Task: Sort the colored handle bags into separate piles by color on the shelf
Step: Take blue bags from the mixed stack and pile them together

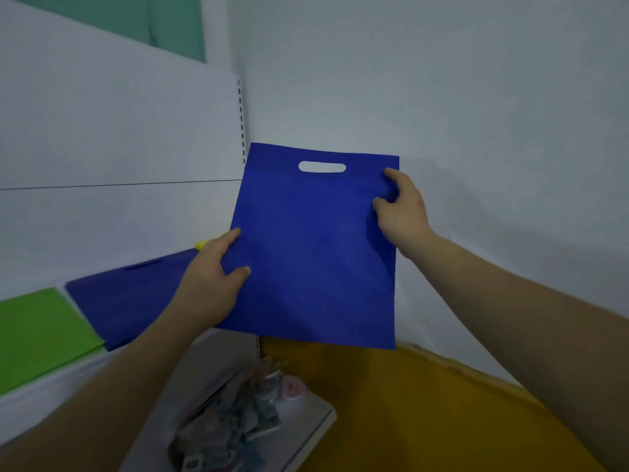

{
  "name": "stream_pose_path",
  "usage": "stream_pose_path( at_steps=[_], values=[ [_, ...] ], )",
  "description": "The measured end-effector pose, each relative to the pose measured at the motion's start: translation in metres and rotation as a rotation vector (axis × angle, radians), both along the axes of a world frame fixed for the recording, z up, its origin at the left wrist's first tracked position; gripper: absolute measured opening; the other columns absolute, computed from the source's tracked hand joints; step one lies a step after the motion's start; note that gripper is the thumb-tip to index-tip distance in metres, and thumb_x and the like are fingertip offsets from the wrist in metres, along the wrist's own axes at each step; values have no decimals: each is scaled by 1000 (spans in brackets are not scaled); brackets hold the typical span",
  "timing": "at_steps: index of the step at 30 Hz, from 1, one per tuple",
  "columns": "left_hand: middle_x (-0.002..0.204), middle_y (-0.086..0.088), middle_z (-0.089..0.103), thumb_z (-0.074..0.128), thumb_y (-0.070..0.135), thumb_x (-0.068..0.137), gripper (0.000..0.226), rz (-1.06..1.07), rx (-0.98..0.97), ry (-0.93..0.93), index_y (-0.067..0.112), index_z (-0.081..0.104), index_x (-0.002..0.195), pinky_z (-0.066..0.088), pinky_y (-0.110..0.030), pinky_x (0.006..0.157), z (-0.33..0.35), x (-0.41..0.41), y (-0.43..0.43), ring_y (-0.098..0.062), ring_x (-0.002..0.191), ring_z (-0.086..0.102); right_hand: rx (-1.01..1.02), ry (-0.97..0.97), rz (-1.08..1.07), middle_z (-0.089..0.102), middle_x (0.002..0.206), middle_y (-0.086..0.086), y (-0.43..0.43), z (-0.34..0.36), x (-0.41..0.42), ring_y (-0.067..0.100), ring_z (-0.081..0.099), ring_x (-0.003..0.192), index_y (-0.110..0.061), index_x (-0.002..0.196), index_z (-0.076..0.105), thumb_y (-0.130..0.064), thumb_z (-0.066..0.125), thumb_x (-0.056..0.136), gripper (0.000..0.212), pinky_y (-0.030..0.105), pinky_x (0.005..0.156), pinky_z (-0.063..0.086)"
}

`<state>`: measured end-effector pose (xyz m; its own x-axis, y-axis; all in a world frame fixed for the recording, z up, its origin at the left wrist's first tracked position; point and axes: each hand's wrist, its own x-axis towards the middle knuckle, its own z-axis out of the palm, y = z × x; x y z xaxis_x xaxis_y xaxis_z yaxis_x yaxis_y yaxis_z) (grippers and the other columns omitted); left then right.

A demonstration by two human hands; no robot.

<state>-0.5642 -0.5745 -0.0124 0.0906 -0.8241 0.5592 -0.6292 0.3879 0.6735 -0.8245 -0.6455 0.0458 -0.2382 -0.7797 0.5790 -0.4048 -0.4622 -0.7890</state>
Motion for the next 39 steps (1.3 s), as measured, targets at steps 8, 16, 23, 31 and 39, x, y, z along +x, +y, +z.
stream_pose_path(
  at_steps=[8,16,23,31,39],
  values=[
    [145,3,38,56,12,92,58,254,18,-13,23,34,145,33,-25,100,6,77,-13,-17,126,40,-11,20,212,43,120,-13,-78,6,102,6,48,99,-24,142,38,-4,46,92,54,9,76,38],
    [145,1,40,64,19,88,66,481,199,-12,21,33,146,38,-33,104,-3,121,-1,-19,123,45,16,114,504,46,137,-4,-142,-5,196,9,48,101,-23,143,37,-5,45,92,54,20,81,40],
    [148,4,37,69,32,83,73,648,448,-118,24,32,146,31,-22,100,-10,133,-1,-13,130,39,195,458,759,40,141,4,-190,-30,255,21,50,108,-19,148,27,-4,45,88,64,31,83,48],
    [151,3,34,60,48,86,65,826,597,-274,26,38,143,27,-27,107,-24,127,-6,-17,135,36,164,966,731,36,141,10,-219,-59,282,27,51,113,-16,147,29,-15,55,91,61,32,83,48],
    [147,17,36,61,77,52,96,627,594,-267,35,44,137,24,-19,107,-29,107,10,-2,133,33,140,1269,758,35,149,4,-213,-55,269,23,38,133,-17,144,37,-50,51,93,63,32,104,35]
  ],
)
